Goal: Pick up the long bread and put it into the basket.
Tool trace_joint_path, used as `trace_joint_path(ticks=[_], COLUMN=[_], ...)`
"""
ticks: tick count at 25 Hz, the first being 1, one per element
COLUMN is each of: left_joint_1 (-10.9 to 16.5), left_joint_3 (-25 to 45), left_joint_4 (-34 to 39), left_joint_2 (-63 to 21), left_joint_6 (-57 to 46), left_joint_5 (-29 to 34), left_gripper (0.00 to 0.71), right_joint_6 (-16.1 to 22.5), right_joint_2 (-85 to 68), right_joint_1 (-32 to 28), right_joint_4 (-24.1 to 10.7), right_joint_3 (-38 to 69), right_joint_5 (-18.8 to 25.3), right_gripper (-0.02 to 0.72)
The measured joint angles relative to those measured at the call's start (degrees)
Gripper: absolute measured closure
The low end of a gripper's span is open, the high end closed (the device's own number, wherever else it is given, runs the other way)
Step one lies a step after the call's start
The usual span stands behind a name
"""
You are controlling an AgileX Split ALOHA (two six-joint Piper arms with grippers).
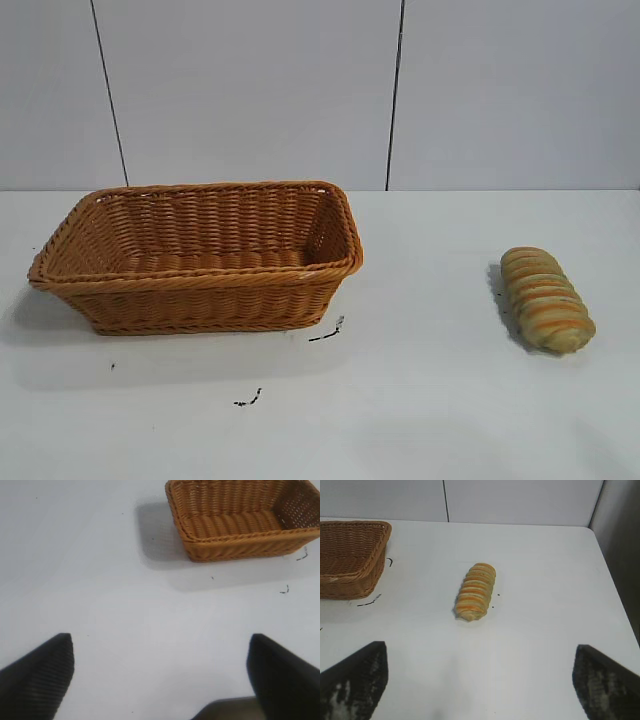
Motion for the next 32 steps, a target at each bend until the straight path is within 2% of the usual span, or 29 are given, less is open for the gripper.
trace_joint_path(ticks=[9, 16, 20, 25, 32], left_joint_1=[0.0, 0.0, 0.0, 0.0, 0.0], left_joint_3=[0.0, 0.0, 0.0, 0.0, 0.0], left_joint_4=[0.0, 0.0, 0.0, 0.0, 0.0], left_joint_2=[0.0, 0.0, 0.0, 0.0, 0.0], left_joint_6=[0.0, 0.0, 0.0, 0.0, 0.0], left_joint_5=[0.0, 0.0, 0.0, 0.0, 0.0], left_gripper=[0.018, 0.018, 0.018, 0.018, 0.018], right_joint_6=[0.0, -0.19, -1.47, -1.63, 3.05], right_joint_2=[34.91, 60.06, 71.5, 81.77, 92.75], right_joint_1=[0.0, 0.0, 0.21, 3.62, 4.48], right_joint_4=[-0.57, -0.63, 1.35, 1.31, 0.22], right_joint_3=[-13.29, -28.36, -37.43, -45.82, -49.7], right_joint_5=[-0.78, -0.9, -0.85, -1.41, -1.59], right_gripper=[0.014, 0.014, 0.014, 0.014, 0.014])
